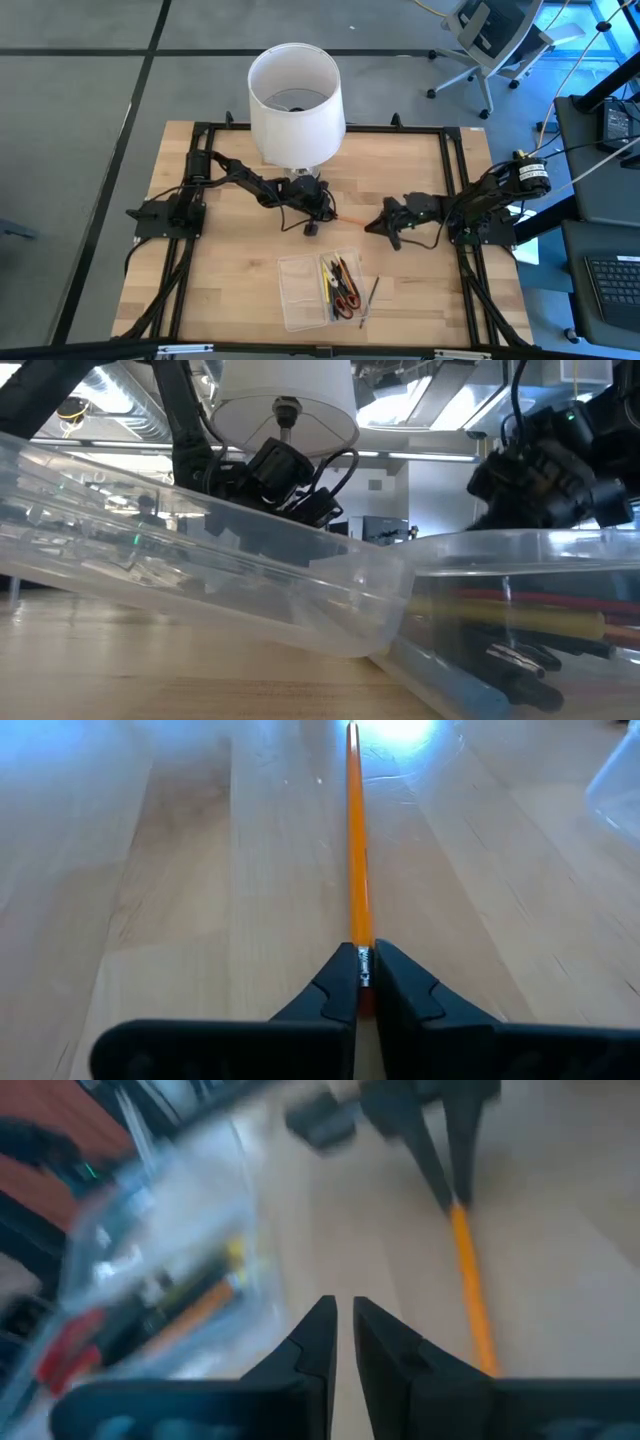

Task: Pick & place school supplies into a supply box
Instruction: Put the orange pencil into the transparent supply box

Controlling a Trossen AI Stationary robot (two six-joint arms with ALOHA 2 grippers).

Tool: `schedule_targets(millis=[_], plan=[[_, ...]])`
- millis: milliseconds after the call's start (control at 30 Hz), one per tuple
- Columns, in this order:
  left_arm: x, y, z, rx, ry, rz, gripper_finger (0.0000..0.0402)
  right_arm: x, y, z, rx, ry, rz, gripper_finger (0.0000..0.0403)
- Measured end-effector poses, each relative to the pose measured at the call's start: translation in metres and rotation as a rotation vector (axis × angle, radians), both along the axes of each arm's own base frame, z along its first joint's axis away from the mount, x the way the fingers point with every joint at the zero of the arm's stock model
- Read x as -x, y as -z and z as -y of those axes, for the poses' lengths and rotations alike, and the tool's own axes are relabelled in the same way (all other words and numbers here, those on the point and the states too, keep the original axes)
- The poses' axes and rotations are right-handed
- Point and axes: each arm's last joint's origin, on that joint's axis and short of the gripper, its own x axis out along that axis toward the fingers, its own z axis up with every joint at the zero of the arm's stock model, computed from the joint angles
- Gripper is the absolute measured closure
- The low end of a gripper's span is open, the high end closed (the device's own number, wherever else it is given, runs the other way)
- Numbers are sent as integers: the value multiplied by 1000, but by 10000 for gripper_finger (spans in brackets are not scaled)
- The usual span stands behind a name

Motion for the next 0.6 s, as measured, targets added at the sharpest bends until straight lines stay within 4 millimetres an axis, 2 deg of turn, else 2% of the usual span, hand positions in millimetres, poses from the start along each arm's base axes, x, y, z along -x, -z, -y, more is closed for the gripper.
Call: schedule_targets(millis=[367, 600], plan=[[-1, -6, 0, 2, -11, 17, 394, -6, -25, 0, -1, 1, 266, 361], [1, -17, 0, 29, -35, 15, 394, -3, -53, 7, 55, 27, 468, 361]])
